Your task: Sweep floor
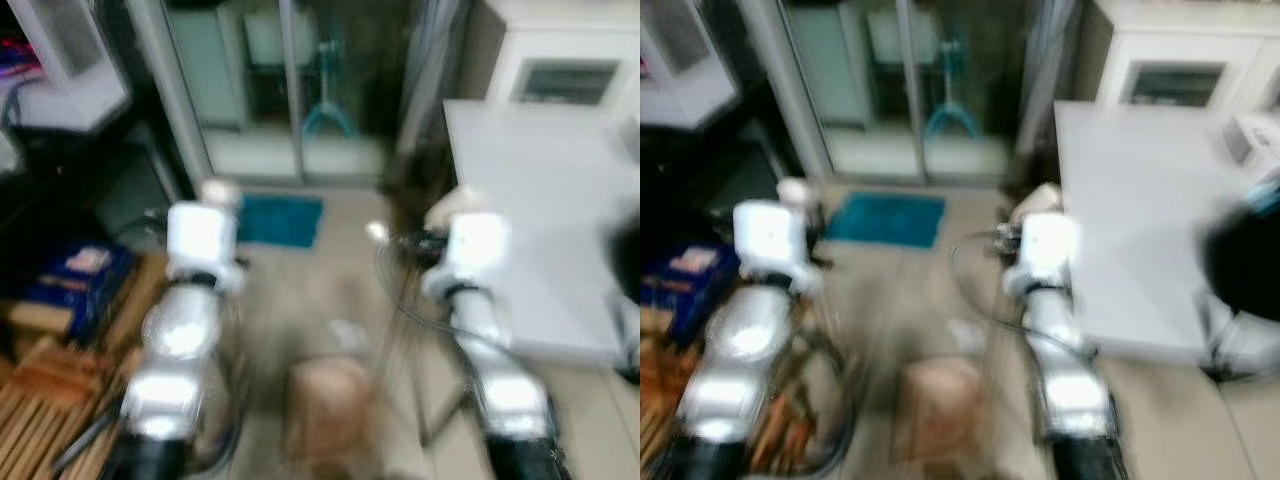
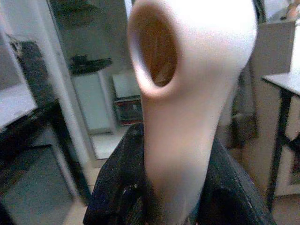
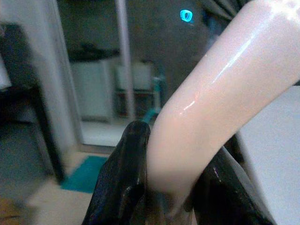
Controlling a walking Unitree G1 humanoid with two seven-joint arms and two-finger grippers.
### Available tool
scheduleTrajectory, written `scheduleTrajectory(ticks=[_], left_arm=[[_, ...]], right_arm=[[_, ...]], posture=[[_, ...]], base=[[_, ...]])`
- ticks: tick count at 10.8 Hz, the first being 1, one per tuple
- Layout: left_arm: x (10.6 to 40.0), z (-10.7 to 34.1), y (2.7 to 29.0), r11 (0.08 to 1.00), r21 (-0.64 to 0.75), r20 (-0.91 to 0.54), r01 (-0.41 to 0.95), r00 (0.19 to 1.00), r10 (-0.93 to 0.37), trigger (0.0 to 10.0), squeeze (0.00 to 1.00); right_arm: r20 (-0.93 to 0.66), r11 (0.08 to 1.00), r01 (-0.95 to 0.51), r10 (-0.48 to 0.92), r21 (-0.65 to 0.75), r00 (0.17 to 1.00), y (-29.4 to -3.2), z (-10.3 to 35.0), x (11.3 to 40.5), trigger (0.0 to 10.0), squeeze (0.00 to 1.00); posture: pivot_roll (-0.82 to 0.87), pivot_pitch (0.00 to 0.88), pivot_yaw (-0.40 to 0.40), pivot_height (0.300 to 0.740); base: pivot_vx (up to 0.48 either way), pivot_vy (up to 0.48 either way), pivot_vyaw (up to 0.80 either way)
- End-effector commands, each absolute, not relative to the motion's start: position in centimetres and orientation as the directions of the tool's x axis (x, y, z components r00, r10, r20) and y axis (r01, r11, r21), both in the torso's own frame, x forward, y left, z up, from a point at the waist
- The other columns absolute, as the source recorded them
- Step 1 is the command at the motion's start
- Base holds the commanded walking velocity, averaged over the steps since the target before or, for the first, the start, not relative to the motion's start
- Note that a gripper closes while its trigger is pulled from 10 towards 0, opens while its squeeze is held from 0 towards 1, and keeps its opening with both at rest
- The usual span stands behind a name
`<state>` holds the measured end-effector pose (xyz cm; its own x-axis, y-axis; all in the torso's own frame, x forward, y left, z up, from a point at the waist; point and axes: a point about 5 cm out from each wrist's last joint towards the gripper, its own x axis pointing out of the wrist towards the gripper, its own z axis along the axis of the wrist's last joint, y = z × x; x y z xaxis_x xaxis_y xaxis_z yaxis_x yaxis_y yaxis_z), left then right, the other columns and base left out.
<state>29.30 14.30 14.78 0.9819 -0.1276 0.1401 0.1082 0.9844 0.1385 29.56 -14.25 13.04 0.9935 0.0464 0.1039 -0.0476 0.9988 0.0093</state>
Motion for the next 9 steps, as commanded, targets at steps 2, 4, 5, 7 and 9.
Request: scheduleTrajectory(ticks=[2,4,5,7,9], left_arm=[[29.52,15.89,14.99,0.984,0.155,0.189,0.084,0.975,-0.113,10.0,0.00],[29.51,15.87,14.98,0.984,0.156,0.188,0.083,0.976,-0.112,10.0,0.00],[29.53,15.85,14.94,0.984,0.155,0.188,0.084,0.976,-0.113,10.0,0.00],[29.53,15.71,14.78,0.984,0.152,0.184,0.090,0.976,-0.118,10.0,0.00],[29.53,15.71,14.71,0.985,0.151,0.184,0.089,0.976,-0.117,10.0,0.00]], right_arm=[[0.164,0.998,-0.068,0.065,0.013,0.984,-13.33,14.41,29.78,10.0,0.00],[0.163,0.997,-0.069,0.066,0.016,0.984,-13.32,14.38,29.77,10.0,0.00],[0.161,0.998,-0.066,0.063,0.015,0.985,-13.37,14.37,29.78,10.0,0.00],[0.155,0.998,-0.056,0.052,0.021,0.986,-13.55,14.33,29.78,10.0,0.00],[0.158,0.998,-0.058,0.054,0.017,0.986,-13.62,14.37,29.80,10.0,0.00]], posture=[[0.00,0.020,0.035,0.740],[0.00,0.022,0.035,0.740],[0.00,0.025,0.035,0.740],[-0.01,0.027,0.034,0.740],[-0.01,0.027,0.032,0.740]], base=[[0.456,0.000,0.00],[0.450,0.000,0.00],[0.454,0.000,0.00],[0.454,0.000,-0.40],[0.454,0.000,-0.40]])
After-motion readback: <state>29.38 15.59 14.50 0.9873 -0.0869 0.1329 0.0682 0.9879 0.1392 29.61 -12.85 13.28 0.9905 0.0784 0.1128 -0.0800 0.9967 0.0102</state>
